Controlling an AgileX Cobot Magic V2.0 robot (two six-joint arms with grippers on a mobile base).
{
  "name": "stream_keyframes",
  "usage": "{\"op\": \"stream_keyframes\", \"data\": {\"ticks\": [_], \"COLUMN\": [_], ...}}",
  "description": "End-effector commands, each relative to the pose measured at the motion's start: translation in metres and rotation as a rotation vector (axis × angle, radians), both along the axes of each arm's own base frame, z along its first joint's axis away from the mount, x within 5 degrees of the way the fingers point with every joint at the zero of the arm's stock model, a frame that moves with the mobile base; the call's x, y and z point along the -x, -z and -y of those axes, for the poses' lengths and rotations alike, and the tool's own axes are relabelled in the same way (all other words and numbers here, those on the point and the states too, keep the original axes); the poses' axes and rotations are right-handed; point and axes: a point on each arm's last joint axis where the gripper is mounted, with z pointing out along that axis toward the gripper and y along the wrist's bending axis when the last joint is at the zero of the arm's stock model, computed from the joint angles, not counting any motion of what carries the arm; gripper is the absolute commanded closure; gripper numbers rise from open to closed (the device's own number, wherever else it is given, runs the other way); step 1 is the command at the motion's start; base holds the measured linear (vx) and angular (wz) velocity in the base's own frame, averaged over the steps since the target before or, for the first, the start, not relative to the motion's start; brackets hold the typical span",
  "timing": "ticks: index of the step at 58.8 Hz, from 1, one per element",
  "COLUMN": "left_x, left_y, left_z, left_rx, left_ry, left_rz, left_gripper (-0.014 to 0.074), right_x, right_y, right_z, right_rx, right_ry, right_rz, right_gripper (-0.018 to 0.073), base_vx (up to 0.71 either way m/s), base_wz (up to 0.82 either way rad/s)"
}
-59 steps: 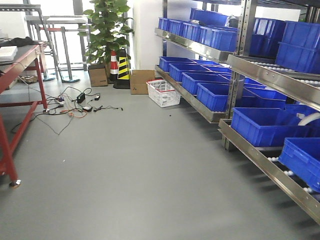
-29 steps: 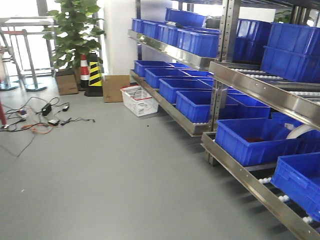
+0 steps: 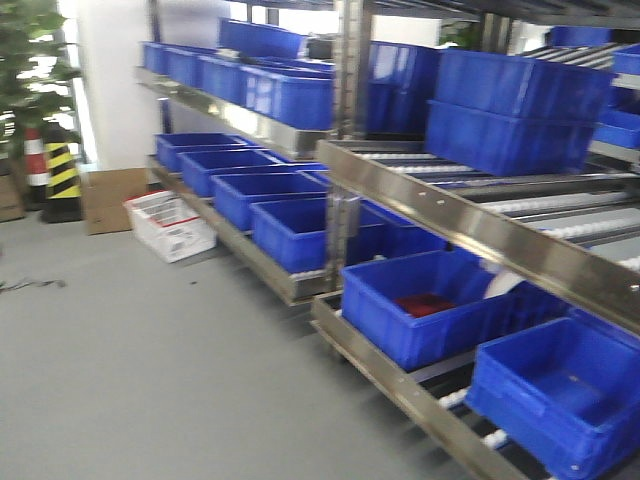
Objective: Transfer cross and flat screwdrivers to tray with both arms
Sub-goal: 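Hold both screwdrivers while the base drives to the shelf station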
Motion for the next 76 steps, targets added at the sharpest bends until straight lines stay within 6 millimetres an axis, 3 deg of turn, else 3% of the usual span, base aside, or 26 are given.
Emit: {"op": "stream_keyframes", "data": {"ticks": [1,76], "left_x": [0.0032,0.0032], "left_y": [-0.0171,-0.0171], "left_z": [-0.0009,-0.0009], "left_rx": [0.036,0.036], "left_ry": [-0.005,-0.005], "left_rz": [0.116,0.116], "left_gripper": [0.0594,0.0594], "right_x": [0.0028,0.0028], "right_y": [-0.0166,-0.0166], "right_z": [0.0035,0.0035], "right_rx": [-0.026,-0.026], "right_ry": [0.034,0.034], "right_rz": [0.111,0.111], "right_gripper": [0.0567,0.0567], "base_vx": [0.45,0.32], "base_wz": [-0.58,-0.61]}}
